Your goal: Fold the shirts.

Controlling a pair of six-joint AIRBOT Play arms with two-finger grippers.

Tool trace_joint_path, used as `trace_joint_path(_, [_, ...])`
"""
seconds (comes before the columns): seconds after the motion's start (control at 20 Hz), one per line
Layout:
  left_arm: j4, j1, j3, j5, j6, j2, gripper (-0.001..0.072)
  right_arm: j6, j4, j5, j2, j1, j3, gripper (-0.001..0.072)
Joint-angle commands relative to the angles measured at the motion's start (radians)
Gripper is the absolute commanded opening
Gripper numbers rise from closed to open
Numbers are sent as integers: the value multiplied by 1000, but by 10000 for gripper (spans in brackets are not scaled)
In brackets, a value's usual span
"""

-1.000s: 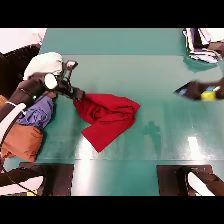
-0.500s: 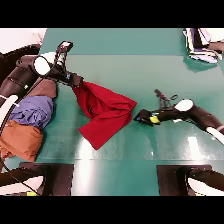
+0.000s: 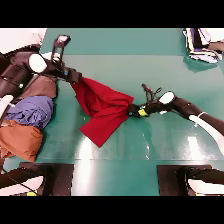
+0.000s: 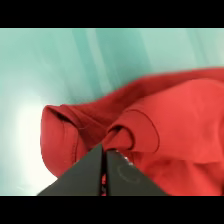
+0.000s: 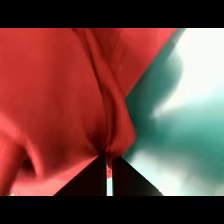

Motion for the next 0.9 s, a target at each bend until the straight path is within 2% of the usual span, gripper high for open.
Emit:
trace_joint_path(0.0, [55,1,102,11,1,122,23,2,-92,82,107,-76,106,15])
trace_joint_path(0.25, [-7,1,295,1,1,382,22,3,-117,198,385,-214,349,15])
trace_joint_path(0.45, [-117,1,322,-1,2,551,22,9,-237,306,535,-226,520,15])
trace_joint_path(0.6, [-140,1,323,-18,1,614,22,67,-319,378,594,-226,620,15])
trace_joint_path(0.7, [-157,1,328,-60,1,617,22,105,-366,439,599,-226,674,14])
trace_joint_path(0.85, [-159,1,312,-240,2,565,22,144,-365,545,545,-217,702,14])
